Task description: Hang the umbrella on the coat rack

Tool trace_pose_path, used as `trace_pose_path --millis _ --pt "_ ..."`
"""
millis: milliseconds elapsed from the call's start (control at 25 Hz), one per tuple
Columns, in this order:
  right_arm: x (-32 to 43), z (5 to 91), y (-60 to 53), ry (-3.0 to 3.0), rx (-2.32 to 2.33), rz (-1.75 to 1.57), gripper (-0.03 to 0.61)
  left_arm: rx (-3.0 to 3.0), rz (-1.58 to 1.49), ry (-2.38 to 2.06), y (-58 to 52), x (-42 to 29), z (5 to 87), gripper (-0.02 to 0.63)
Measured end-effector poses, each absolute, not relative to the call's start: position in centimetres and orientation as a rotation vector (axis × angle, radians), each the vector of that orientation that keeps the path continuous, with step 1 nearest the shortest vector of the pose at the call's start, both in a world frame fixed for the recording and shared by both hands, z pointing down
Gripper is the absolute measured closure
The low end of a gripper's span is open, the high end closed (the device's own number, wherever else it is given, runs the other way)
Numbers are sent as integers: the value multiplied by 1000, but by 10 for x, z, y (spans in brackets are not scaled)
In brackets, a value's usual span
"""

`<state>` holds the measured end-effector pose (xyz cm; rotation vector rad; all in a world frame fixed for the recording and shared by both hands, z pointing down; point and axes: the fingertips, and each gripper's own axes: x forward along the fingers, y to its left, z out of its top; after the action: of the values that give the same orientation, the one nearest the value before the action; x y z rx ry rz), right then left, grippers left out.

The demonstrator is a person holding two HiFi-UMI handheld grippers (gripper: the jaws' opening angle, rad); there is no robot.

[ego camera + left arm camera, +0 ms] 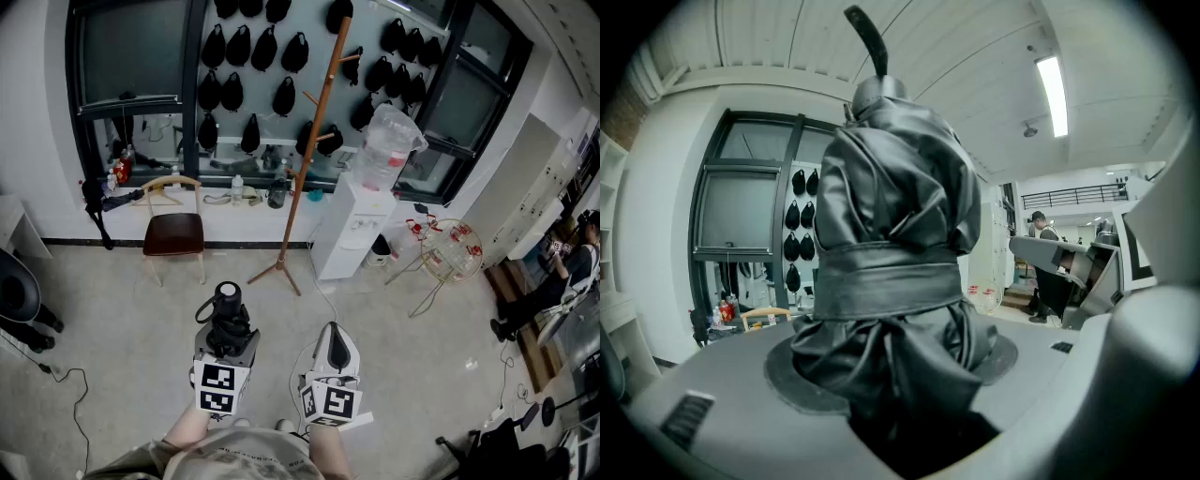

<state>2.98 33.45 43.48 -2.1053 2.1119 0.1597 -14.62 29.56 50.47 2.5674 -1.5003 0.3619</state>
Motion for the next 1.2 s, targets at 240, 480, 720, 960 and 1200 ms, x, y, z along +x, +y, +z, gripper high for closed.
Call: trace_pose_path --millis 240,480,720,960,1200 --pt "26 431 334 2124 -2099 183 580 2564 357 -1498 294 -148 504 311" --pt "24 431 332 2127 -2100 190 580 2567 344 -1494 292 -148 505 311" --pt "19 429 327 2143 -2075 205 580 2574 337 -1487 286 -150 504 311" --pt "13 420 319 2153 -1958 143 526 2574 344 -1470 277 -154 500 311" --pt "12 427 308 2178 -1990 129 273 2582 354 -1440 271 -155 502 311"
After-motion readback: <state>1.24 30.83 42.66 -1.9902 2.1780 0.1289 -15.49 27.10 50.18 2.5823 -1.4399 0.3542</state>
